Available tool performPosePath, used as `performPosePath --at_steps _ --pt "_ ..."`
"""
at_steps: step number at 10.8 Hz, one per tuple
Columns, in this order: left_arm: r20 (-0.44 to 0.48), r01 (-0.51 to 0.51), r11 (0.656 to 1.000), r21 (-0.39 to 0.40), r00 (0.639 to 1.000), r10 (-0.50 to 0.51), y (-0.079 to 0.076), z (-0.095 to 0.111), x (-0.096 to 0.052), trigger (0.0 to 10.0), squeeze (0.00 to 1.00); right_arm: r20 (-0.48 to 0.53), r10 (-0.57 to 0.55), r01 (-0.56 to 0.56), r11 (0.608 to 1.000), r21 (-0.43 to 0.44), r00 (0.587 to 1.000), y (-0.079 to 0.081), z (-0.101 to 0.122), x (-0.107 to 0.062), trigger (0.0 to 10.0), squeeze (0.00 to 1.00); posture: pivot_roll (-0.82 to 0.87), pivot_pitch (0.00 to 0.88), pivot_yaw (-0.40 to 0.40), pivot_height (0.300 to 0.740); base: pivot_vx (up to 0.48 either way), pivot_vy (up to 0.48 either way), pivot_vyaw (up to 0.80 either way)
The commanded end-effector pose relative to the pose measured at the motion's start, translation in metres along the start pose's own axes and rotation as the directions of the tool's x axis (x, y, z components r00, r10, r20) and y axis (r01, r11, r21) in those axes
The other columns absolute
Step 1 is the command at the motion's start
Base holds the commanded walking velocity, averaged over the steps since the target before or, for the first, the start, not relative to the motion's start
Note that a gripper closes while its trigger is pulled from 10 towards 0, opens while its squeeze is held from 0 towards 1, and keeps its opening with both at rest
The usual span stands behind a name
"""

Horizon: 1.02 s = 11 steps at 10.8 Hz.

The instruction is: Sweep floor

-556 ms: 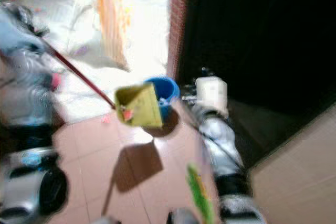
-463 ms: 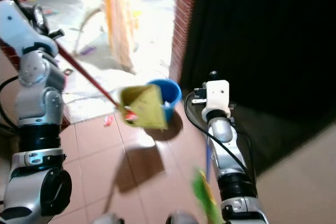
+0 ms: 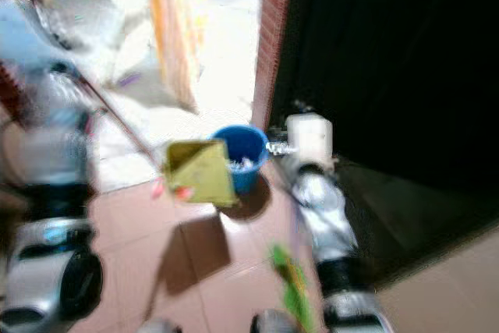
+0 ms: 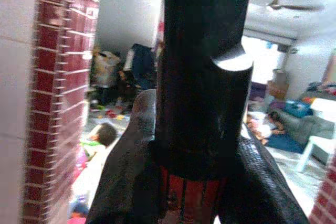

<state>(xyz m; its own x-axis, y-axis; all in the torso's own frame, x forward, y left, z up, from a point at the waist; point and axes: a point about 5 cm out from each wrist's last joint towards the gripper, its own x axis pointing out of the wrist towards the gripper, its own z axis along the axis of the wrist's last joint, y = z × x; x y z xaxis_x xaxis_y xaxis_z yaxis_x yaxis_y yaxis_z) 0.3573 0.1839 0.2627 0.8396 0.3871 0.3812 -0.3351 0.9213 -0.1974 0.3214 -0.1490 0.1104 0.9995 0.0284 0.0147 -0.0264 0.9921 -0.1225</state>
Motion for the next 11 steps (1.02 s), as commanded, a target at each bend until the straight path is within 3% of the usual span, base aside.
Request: performPosePath --at_steps 1,6,9,10,11 --pt "0.115 -0.012 0.998 -0.064 0.993 0.019 0.001 0.027 0.008 10.0 0.00 0.055 0.014 -0.013 1.000 -0.016 0.998 0.006 0.014 0.004 10.0 0.00 -0.01 0.000 -0.039 0.740 0.420 0.000 0.00" --pt "0.136 -0.031 0.997 -0.068 0.990 0.040 -0.003 0.030 0.010 10.0 0.00 0.053 0.023 -0.022 1.000 -0.015 0.998 0.007 0.013 0.004 10.0 0.00 -0.01 0.000 -0.041 0.740 0.419 0.000 0.00" --pt "0.195 0.043 0.999 0.010 0.980 -0.044 -0.027 0.030 -0.003 10.0 0.00 0.054 0.036 -0.036 0.999 -0.009 0.998 0.010 0.014 0.005 10.0 0.00 -0.01 0.000 -0.043 0.740 0.401 0.261 0.00" --pt "0.251 0.065 0.995 0.077 0.965 -0.083 -0.035 0.031 -0.009 10.0 0.00 0.055 0.038 -0.038 0.999 -0.008 0.998 0.010 0.014 0.005 10.0 0.00 -0.01 0.000 -0.043 0.740 0.000 0.000 0.00" --pt "0.260 0.099 0.991 0.094 0.958 -0.121 -0.043 0.027 -0.017 10.0 0.00 0.054 0.041 -0.040 0.999 -0.009 0.998 0.010 0.013 0.005 10.0 0.00 -0.01 0.000 -0.045 0.740 0.000 0.000 0.00"
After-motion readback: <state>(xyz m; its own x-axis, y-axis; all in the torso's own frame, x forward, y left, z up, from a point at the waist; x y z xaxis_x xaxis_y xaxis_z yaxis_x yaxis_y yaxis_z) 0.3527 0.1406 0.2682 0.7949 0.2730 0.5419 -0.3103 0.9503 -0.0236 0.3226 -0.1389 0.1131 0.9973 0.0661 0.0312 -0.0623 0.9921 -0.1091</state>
